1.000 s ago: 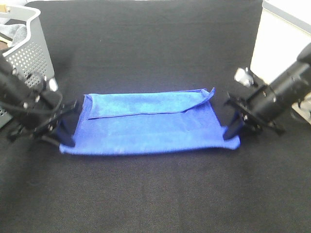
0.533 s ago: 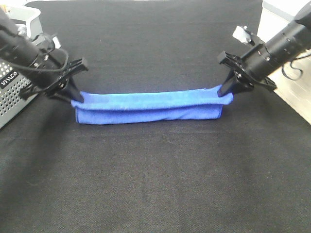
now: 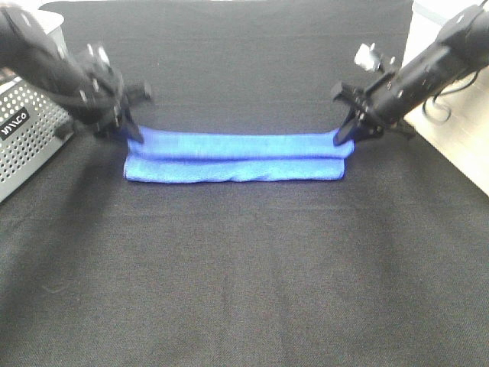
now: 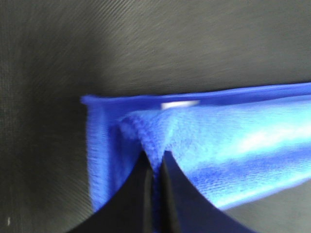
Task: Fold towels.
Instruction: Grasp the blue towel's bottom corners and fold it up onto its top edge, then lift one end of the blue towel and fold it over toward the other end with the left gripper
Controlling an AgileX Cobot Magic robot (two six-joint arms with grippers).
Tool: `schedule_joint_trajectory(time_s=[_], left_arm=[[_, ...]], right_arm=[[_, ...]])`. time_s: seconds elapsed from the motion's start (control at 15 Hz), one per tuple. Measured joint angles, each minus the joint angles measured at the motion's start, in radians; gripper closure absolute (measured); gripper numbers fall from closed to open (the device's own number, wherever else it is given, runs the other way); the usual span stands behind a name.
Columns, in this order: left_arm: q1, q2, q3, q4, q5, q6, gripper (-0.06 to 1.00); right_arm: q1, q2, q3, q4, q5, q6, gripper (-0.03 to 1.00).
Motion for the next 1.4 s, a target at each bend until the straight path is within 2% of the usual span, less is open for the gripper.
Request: schedule_joint_trajectory(time_s=[0.07, 0.13, 0.2, 0.33, 0.4, 0.53, 0.6, 0.73, 0.87, 1.0, 1.2, 1.4], left_arm=[[0.000, 0.023, 0.000, -0.010, -0.010, 0.000, 0.93], [0.000, 0.034, 0.000, -0.018, -0.014, 0.000, 0.91], [0.000, 0.036, 0.000, -0.023, -0.015, 0.000, 0.84], [0.000, 0.036, -0.001, -0.031, -0.019, 0.000, 0.54], [0.000, 0.036, -0.007, -0.032, -0.019, 0.000, 0.37], [0.000, 0.036, -0.040, -0.032, -0.013, 0.000, 0.11], [0.000, 0.036, -0.060, -0.031, 0.004, 0.000, 0.07], [0.005, 0.034, -0.074, -0.021, 0.031, 0.000, 0.05], [0.023, 0.033, -0.076, 0.045, 0.077, 0.000, 0.05], [0.032, 0.033, -0.076, 0.066, 0.087, 0.000, 0.05], [0.019, 0.036, -0.076, 0.038, 0.038, 0.000, 0.05], [0.008, 0.070, -0.078, 0.026, 0.034, -0.015, 0.05]], right_arm=[[0.000, 0.012, -0.005, 0.000, -0.002, 0.000, 0.97], [0.000, 0.022, -0.008, 0.000, -0.003, 0.000, 0.92], [0.000, 0.023, -0.008, 0.000, -0.005, 0.000, 0.79], [0.000, 0.023, -0.011, 0.005, -0.003, 0.000, 0.46], [0.000, 0.023, -0.011, 0.007, 0.002, 0.000, 0.36], [-0.001, 0.023, -0.011, 0.009, 0.028, 0.013, 0.30], [-0.001, 0.018, -0.011, -0.003, 0.043, 0.035, 0.29], [-0.001, 0.000, -0.011, -0.031, 0.058, 0.051, 0.28], [-0.001, -0.028, -0.011, -0.069, 0.069, 0.072, 0.28], [-0.001, -0.031, -0.011, -0.075, 0.080, 0.077, 0.28], [-0.001, -0.031, -0.011, -0.079, 0.084, 0.078, 0.28], [-0.001, -0.031, -0.011, -0.079, 0.084, 0.078, 0.28]])
